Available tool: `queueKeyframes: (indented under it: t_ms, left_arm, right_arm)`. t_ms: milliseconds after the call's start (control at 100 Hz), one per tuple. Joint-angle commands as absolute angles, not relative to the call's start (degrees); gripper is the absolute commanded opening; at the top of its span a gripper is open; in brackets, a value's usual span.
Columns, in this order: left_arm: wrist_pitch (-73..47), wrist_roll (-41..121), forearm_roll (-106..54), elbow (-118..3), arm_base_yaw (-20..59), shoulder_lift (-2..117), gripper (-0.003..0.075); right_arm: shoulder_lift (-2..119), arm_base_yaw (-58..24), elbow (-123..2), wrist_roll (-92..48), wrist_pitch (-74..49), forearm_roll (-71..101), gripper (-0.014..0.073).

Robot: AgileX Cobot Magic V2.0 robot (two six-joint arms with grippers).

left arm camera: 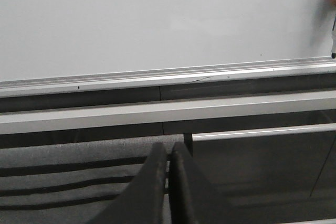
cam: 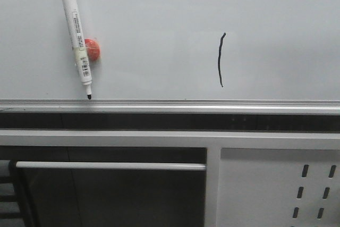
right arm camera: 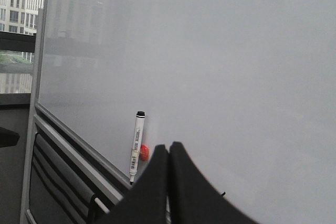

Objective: Write number 1 on whiteboard

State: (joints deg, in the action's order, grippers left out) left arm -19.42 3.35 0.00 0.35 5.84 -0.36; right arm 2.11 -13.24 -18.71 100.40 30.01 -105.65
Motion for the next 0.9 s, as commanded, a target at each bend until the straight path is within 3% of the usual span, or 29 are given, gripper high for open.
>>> queueKeyframes:
  t_ms: [0,290,600,700,810,890]
  left_arm:
    - [-16.32,2.82,0.00,1.57,5.63,-1.90,-0.0018]
    - [-16.32,2.82,0.00,1.57,5.63,-1.90,-0.0018]
    - [-16.32,2.82,0.00,1.57,5.63,-1.90,-0.0018]
    - [-16.32,2.82,0.00,1.57,5.63,-1.90,-0.0018]
    - [-16.32,2.82,0.00,1.57,5.63,-1.90,-0.0018]
    - [-16.32,2.82,0.00,1.57,5.63,-1.90,-0.0018]
  right_arm:
    - [2.80,-12.86,-20.39,100.19,27.83,-106.28,-0.0079]
    - [2.80,-12.72,-18.56,99.73,27.53,-106.28,-0.0079]
    - [2.80,-7.90,-15.91,103.11,14.30,-103.62,-0.0079]
    - [2.80,-6.94,-13.74,88.40,5.59,-84.19,-0.0079]
    - [2.43,-6.83,-13.39,57.82,-5.31,-50.32,-0.0079]
    - [1.19,-6.83,-13.13,37.97,-9.37,-36.16,-0.0079]
